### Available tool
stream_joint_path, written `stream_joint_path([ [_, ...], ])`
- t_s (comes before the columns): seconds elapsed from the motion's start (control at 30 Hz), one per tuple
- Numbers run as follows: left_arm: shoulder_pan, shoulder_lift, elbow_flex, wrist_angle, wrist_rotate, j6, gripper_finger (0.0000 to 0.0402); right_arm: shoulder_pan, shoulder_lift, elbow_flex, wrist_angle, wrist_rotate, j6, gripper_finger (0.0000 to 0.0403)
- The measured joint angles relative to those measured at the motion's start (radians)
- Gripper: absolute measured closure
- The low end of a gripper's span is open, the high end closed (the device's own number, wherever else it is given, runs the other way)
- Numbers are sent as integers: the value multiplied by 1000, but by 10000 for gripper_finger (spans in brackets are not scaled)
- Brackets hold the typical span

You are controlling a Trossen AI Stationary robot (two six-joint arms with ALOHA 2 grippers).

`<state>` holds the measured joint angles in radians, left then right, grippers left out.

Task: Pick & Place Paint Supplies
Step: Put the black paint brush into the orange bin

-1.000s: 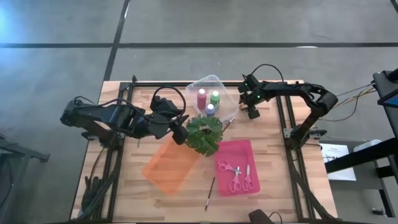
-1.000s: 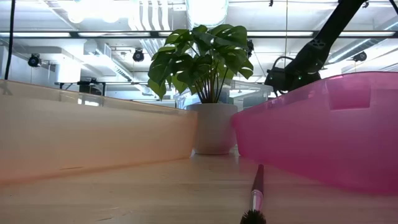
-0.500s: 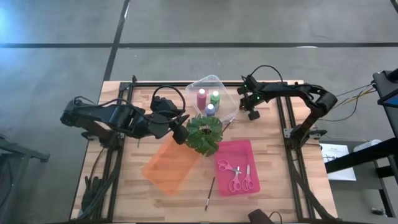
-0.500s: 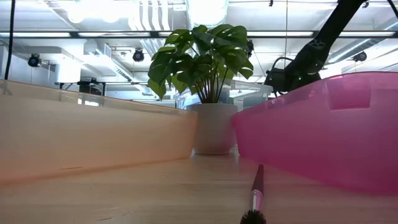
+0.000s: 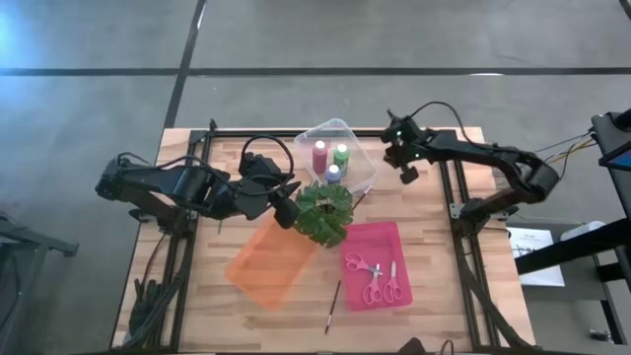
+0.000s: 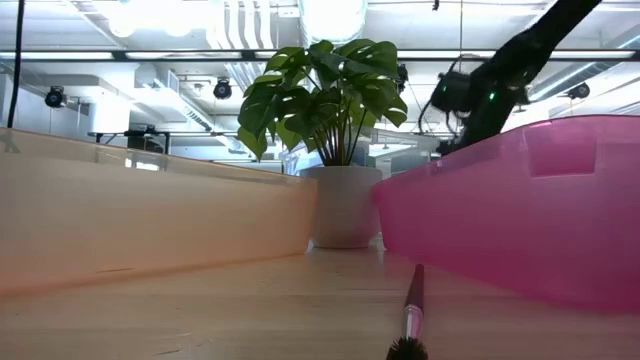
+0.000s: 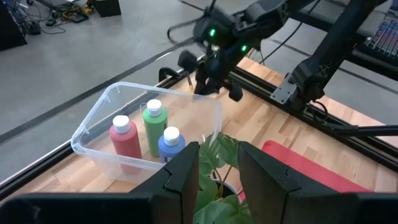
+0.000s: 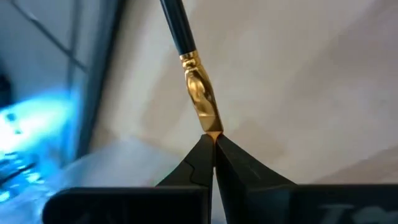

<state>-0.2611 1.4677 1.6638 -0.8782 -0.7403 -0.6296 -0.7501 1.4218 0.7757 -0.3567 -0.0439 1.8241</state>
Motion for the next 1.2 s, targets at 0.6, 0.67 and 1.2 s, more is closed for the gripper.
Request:
stream_joint_path([
  [0.6,6,0,0,59,20,2,283,211,-384,0,264,9,-658,395],
  [0.67,12,0,0,84,67,13,283,250,-417,1,311,-20,-774,395],
  [1.2,108,2,0,329,165,159,282,553,-412,328,-44,-103,-1263,395],
])
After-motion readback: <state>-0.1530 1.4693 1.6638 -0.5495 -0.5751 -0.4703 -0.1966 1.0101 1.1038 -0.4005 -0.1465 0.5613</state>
